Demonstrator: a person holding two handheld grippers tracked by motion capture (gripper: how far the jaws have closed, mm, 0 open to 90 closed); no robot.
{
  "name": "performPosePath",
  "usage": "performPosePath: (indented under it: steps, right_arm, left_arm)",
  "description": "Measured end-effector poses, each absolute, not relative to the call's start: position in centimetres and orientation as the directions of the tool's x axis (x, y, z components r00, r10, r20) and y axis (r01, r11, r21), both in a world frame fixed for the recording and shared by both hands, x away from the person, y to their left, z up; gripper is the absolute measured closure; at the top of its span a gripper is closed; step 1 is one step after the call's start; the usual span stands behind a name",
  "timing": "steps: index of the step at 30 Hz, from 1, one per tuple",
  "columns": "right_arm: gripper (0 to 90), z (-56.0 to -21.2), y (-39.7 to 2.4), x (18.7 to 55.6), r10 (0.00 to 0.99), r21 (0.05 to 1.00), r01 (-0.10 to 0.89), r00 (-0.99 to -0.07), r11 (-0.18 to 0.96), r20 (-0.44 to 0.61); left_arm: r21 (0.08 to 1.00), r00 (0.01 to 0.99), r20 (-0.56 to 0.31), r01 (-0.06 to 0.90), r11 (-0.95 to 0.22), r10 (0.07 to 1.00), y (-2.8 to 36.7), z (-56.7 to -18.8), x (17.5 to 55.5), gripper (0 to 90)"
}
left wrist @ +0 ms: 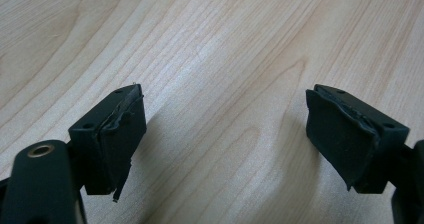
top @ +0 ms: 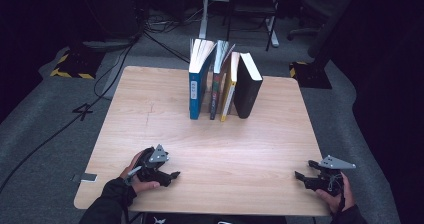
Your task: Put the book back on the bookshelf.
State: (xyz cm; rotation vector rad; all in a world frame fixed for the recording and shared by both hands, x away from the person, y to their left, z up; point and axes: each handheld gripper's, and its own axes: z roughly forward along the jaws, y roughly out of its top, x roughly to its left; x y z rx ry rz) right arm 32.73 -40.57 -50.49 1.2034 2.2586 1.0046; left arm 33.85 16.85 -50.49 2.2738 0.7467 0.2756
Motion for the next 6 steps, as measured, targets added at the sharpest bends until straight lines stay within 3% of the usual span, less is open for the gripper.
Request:
performPosePath:
  steps: [6]
  right_arm:
    - [21.1,-50.49,-40.59,32.74,0.832,0.745,0.553,-0.555,0.374,-0.006]
  left_arm:
    - [0.693,0.808,-0.020,0.435,-0.574,0.589,16.88,-50.49,33.83,16.6]
